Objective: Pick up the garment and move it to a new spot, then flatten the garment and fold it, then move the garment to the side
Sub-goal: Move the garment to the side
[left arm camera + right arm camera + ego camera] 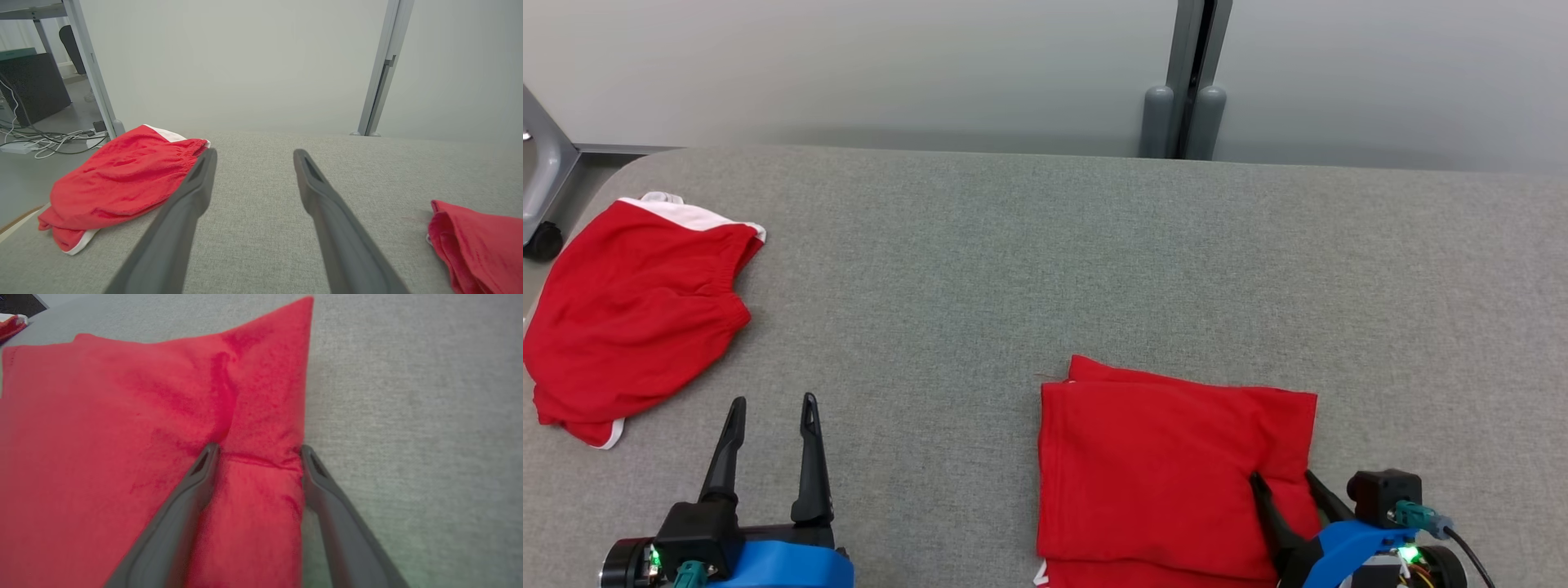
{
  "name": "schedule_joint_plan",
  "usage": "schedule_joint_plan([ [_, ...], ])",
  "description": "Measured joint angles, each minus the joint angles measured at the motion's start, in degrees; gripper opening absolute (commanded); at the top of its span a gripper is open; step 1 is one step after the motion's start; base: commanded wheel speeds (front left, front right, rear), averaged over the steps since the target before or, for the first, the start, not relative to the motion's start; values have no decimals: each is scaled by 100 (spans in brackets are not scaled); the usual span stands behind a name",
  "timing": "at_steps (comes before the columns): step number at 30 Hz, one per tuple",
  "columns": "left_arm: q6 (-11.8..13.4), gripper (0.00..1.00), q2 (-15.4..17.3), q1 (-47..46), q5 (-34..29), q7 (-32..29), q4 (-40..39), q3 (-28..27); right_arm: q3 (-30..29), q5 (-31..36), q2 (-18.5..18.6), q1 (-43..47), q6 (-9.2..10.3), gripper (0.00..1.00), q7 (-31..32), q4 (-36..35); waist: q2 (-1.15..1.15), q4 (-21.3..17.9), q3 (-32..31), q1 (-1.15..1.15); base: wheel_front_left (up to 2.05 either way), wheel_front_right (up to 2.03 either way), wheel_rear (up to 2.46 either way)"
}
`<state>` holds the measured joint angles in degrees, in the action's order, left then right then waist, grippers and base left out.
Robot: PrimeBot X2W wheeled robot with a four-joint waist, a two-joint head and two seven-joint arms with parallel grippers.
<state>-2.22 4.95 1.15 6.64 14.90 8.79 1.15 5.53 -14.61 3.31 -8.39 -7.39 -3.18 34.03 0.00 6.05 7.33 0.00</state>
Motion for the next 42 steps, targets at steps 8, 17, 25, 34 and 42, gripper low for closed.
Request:
schedule_joint_plan([
  [8,14,100,-2,-9,40,9,34,18,164,-85,-20,-137,-4,0,-196,198,0,19,30,0,0,0,0],
  [17,14,100,-7,-29,73,9,12,23,-35,154,7,-531,-10,0,-304,277,0,22,68,0,0,0,0],
  [25,-18,100,-31,-138,74,10,-83,92,-444,108,266,-645,-11,0,-404,183,0,-318,314,1,0,0,0],
  [34,-58,100,11,-487,-20,15,-154,132,-755,44,497,-699,-11,0,-500,-63,1,-1236,806,1,0,0,0],
  [42,-91,100,141,-831,-78,15,-162,155,-816,15,543,-663,-10,0,-616,-209,0,-1873,948,1,0,0,0],
])
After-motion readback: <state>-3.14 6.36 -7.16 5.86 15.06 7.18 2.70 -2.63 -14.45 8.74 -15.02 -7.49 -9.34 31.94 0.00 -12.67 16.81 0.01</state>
